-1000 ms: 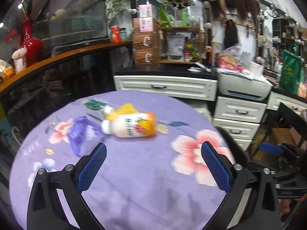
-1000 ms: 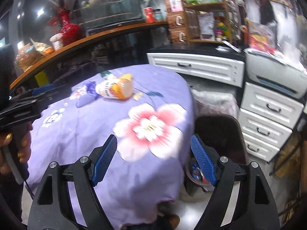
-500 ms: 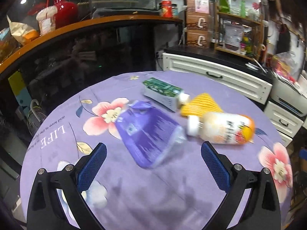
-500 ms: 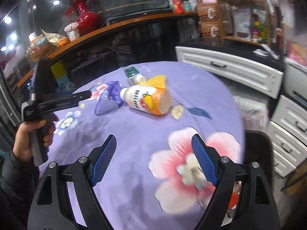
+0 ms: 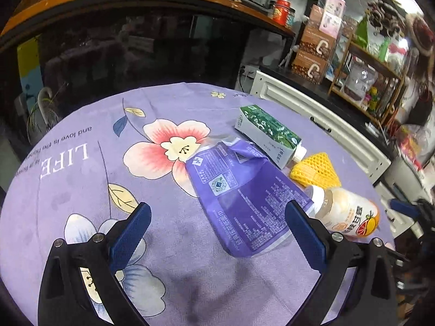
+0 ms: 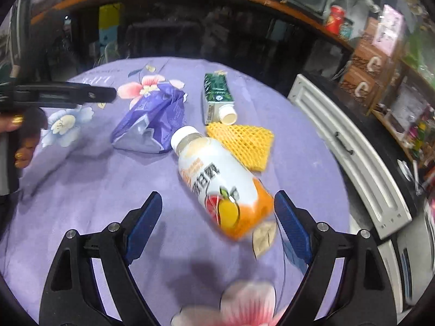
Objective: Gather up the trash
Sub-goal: 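Reach the right tool to the juice bottle and the left tool to the purple wrapper, then close the right tool on the juice bottle while the left tool grasps the purple wrapper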
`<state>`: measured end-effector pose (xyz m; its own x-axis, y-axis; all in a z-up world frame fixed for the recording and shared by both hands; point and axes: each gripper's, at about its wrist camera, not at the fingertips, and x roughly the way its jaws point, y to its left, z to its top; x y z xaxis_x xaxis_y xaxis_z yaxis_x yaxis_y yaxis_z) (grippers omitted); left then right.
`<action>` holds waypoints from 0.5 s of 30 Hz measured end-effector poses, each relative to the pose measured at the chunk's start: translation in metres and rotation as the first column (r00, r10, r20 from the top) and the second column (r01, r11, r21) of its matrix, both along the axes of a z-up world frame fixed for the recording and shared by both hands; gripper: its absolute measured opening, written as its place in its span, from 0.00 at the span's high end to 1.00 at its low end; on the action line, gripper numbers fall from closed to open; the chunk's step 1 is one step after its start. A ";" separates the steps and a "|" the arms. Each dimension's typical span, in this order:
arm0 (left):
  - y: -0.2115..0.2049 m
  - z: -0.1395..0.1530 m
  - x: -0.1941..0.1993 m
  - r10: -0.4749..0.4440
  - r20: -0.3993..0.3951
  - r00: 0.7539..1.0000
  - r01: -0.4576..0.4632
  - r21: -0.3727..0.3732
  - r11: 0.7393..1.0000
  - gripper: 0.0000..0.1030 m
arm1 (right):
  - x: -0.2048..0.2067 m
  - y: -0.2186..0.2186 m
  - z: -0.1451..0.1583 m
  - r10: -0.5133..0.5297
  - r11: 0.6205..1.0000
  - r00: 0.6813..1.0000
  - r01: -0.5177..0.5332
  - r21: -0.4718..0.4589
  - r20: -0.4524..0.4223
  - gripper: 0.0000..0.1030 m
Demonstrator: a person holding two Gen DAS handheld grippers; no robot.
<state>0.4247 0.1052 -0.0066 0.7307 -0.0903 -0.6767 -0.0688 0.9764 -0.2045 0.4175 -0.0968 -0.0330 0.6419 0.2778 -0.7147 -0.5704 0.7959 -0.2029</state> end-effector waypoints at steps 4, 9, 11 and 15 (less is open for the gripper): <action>0.010 0.001 -0.002 0.015 0.011 1.000 -0.014 -0.033 0.999 0.05 | 0.024 0.020 -0.012 0.066 0.994 0.997 -0.068 -0.091 -0.027 0.19; 0.009 -0.005 0.002 0.006 -0.014 1.000 -0.007 -0.037 0.999 0.05 | 0.043 0.037 -0.029 0.114 0.969 0.990 -0.128 -0.209 -0.078 0.20; 0.006 -0.005 0.001 0.001 -0.007 1.000 -0.001 -0.035 0.999 0.05 | 0.047 0.039 -0.036 0.108 0.962 0.991 -0.124 -0.244 -0.079 0.28; -0.012 0.000 -0.004 -0.058 0.033 0.998 0.058 0.011 0.998 0.05 | 0.047 0.038 -0.042 0.105 0.960 0.992 -0.119 -0.255 -0.066 0.39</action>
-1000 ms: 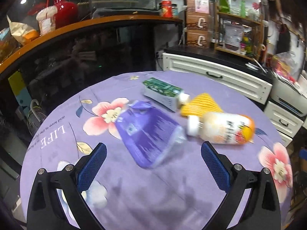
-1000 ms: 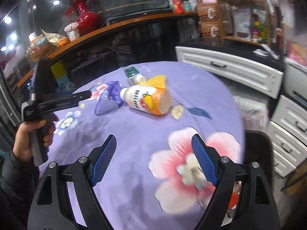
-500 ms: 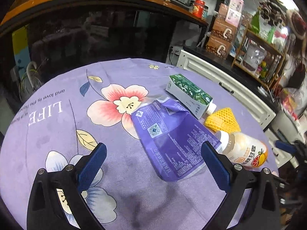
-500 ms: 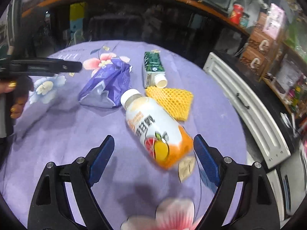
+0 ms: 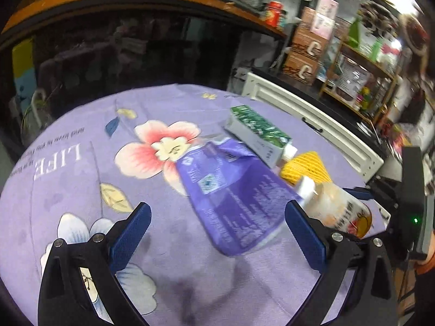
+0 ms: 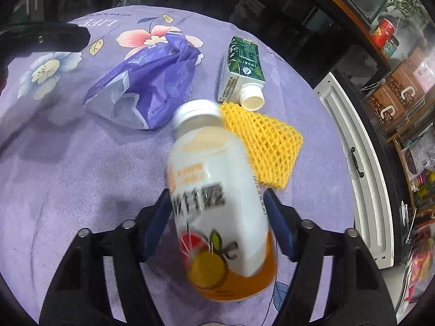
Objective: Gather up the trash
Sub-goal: 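Close the right tool on the juice bottle while the left tool grasps the purple wrapper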
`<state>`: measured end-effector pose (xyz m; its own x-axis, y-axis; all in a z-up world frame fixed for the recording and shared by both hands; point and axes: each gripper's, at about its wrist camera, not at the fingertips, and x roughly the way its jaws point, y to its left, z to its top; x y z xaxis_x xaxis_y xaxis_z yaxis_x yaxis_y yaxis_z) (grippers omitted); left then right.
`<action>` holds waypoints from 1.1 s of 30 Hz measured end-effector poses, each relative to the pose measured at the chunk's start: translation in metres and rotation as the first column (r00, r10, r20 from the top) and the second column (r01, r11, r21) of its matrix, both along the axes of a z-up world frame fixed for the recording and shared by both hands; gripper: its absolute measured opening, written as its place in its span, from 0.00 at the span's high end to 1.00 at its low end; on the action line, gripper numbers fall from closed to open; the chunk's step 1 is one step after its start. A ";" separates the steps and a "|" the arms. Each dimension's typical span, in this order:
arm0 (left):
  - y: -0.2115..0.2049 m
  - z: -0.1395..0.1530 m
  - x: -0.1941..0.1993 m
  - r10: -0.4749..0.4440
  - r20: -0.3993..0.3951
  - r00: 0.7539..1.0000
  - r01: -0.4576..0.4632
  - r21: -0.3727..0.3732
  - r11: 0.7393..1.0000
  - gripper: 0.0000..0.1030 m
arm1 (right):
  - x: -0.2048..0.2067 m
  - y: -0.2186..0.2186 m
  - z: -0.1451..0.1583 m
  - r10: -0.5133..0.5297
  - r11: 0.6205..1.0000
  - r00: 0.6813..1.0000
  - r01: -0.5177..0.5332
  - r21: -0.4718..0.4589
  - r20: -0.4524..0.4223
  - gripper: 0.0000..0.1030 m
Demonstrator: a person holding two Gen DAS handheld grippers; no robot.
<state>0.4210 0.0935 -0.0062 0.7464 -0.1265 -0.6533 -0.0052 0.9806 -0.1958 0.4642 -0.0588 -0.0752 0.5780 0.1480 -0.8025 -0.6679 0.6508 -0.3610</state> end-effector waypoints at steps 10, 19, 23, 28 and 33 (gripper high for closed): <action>-0.037 -0.006 0.000 -0.093 0.006 0.996 0.092 0.086 0.992 0.05 | -0.024 -0.016 0.016 -0.058 0.985 0.997 0.049 0.165 0.047 0.40; -0.081 -0.024 0.019 -0.104 -0.046 0.994 0.110 0.183 0.977 0.09 | -0.073 -0.066 0.034 -0.154 0.945 0.987 0.132 0.301 0.049 0.40; -0.083 -0.031 0.028 -0.058 -0.058 0.997 0.069 0.200 0.977 0.27 | -0.096 -0.081 0.036 -0.175 0.928 0.984 0.149 0.343 0.046 0.40; -0.071 -0.040 0.030 -0.018 -0.057 0.998 0.027 0.154 0.988 0.51 | -0.120 -0.094 0.032 -0.195 0.904 0.980 0.165 0.395 0.035 0.40; -0.065 -0.037 0.019 -0.020 -0.048 0.999 0.026 0.119 0.993 0.61 | -0.137 -0.105 0.030 -0.235 0.877 0.971 0.190 0.442 0.049 0.40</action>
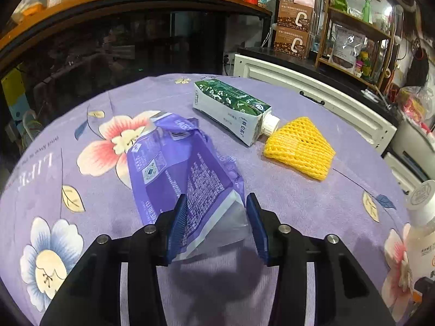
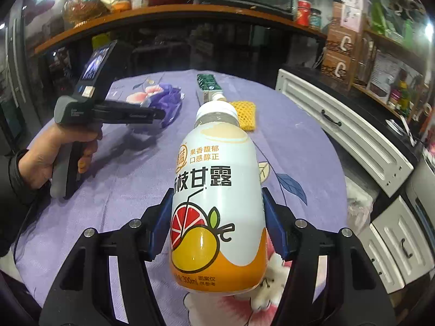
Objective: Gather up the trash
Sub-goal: 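Close the right tool on the juice bottle while the left tool grasps the purple wrapper, then carry the bottle and wrapper in both tools over the black bin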
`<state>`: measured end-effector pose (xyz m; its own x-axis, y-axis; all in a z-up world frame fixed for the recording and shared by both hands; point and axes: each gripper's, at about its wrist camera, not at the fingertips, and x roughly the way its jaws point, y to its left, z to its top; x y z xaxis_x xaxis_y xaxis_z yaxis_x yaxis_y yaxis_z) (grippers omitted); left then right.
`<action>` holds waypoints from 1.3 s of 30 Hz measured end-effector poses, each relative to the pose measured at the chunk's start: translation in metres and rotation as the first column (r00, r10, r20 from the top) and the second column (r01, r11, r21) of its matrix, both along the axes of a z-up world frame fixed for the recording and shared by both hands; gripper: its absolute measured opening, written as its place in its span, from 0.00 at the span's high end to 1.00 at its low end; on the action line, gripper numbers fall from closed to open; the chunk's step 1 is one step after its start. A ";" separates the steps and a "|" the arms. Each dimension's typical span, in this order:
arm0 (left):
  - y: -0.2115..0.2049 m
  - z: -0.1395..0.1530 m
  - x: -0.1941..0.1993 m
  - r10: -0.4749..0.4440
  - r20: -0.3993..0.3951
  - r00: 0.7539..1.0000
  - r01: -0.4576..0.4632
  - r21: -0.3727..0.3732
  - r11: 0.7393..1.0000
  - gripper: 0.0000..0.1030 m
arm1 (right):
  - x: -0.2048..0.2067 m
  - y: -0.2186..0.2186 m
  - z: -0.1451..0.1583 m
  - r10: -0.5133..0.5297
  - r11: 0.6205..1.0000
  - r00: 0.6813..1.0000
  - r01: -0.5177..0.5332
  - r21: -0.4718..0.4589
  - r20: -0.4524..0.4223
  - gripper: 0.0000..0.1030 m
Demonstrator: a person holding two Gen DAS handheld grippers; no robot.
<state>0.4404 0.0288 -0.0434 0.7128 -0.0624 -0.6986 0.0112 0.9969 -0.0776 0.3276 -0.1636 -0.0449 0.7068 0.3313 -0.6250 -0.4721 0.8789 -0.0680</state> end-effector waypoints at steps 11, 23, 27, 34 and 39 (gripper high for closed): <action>0.008 0.016 -0.047 -0.033 0.042 0.999 0.036 -0.089 0.995 0.75 | -0.045 -0.036 -0.006 -0.099 0.989 0.994 0.094 0.116 0.040 0.40; -0.058 0.054 -0.143 -0.194 0.177 0.965 0.213 -0.092 0.973 0.75 | -0.108 -0.093 -0.015 -0.222 0.960 0.974 0.208 0.189 0.055 0.40; -0.093 0.060 -0.162 -0.269 0.194 0.943 0.291 -0.095 0.952 0.75 | -0.124 -0.116 -0.020 -0.264 0.950 0.963 0.249 0.187 0.059 0.40; -0.162 0.065 -0.179 -0.401 0.215 0.891 0.427 -0.096 0.899 0.75 | -0.125 -0.174 -0.049 -0.412 0.898 0.911 0.405 0.170 0.005 0.40; -0.207 0.060 -0.181 -0.473 0.206 0.857 0.499 -0.099 0.861 0.75 | -0.095 -0.208 -0.086 -0.487 0.856 0.869 0.495 0.150 -0.088 0.40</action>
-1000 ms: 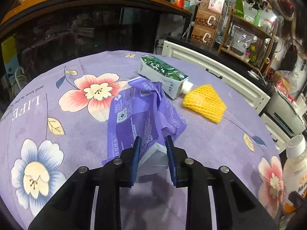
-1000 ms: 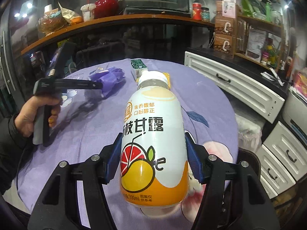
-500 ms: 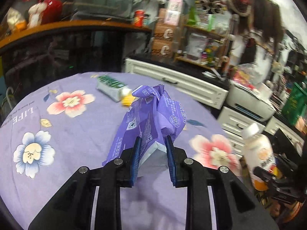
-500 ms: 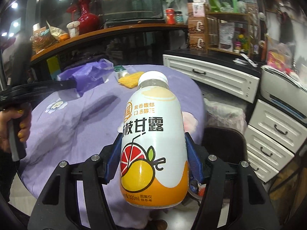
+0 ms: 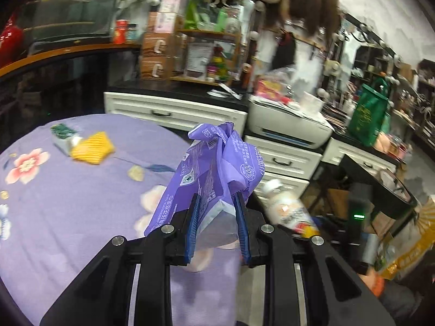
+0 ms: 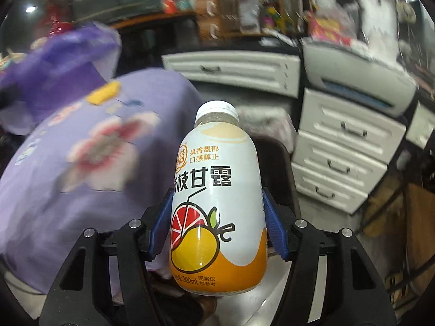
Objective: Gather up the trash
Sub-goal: 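Carry the bottle and wrapper in both tools over the black bin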
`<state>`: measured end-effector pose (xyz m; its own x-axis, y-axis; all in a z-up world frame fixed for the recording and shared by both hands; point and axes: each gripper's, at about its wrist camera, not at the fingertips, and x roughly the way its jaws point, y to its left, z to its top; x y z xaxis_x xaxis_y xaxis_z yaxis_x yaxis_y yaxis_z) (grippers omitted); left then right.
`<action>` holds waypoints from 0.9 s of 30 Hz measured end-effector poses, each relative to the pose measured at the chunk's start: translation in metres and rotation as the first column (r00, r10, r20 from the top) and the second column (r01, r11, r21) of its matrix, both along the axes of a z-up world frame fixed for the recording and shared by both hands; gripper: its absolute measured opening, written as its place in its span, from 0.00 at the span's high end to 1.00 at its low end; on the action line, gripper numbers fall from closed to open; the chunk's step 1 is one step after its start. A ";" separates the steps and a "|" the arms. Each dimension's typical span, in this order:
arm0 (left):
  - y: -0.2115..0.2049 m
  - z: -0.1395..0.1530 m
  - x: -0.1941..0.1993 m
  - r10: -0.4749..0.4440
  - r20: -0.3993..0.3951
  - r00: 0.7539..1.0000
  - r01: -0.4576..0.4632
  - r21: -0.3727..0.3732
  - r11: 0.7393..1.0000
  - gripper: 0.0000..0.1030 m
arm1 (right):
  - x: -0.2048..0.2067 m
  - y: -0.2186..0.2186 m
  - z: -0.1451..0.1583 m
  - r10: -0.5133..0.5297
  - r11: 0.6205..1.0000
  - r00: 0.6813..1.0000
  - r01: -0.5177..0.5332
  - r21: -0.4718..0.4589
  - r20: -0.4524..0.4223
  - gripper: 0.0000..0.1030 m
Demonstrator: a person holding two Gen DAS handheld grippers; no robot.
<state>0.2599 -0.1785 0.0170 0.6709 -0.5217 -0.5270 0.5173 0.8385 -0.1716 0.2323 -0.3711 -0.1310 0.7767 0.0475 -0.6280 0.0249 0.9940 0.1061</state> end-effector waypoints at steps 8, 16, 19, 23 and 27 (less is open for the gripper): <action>-0.040 -0.017 0.002 -0.060 -0.042 0.997 0.061 0.015 0.998 0.75 | 0.062 -0.023 -0.066 -0.057 0.997 0.989 0.062 0.035 -0.136 0.40; -0.066 -0.030 0.008 -0.093 -0.070 0.993 0.096 0.033 0.995 0.75 | 0.099 -0.033 -0.102 -0.091 0.996 0.975 0.093 -0.001 -0.204 0.39; -0.074 -0.036 0.010 -0.101 -0.086 0.991 0.104 0.039 0.994 0.75 | 0.099 -0.036 -0.105 -0.100 0.995 0.976 0.100 -0.011 -0.191 0.29; -0.086 -0.045 0.015 -0.118 -0.113 0.987 0.124 0.048 0.991 0.75 | 0.091 -0.039 -0.099 -0.107 0.994 0.979 0.107 -0.004 -0.174 0.27; -0.099 -0.054 0.021 -0.126 -0.134 0.983 0.134 0.058 0.989 0.75 | 0.070 -0.045 -0.085 -0.107 0.994 0.984 0.110 0.009 -0.140 0.27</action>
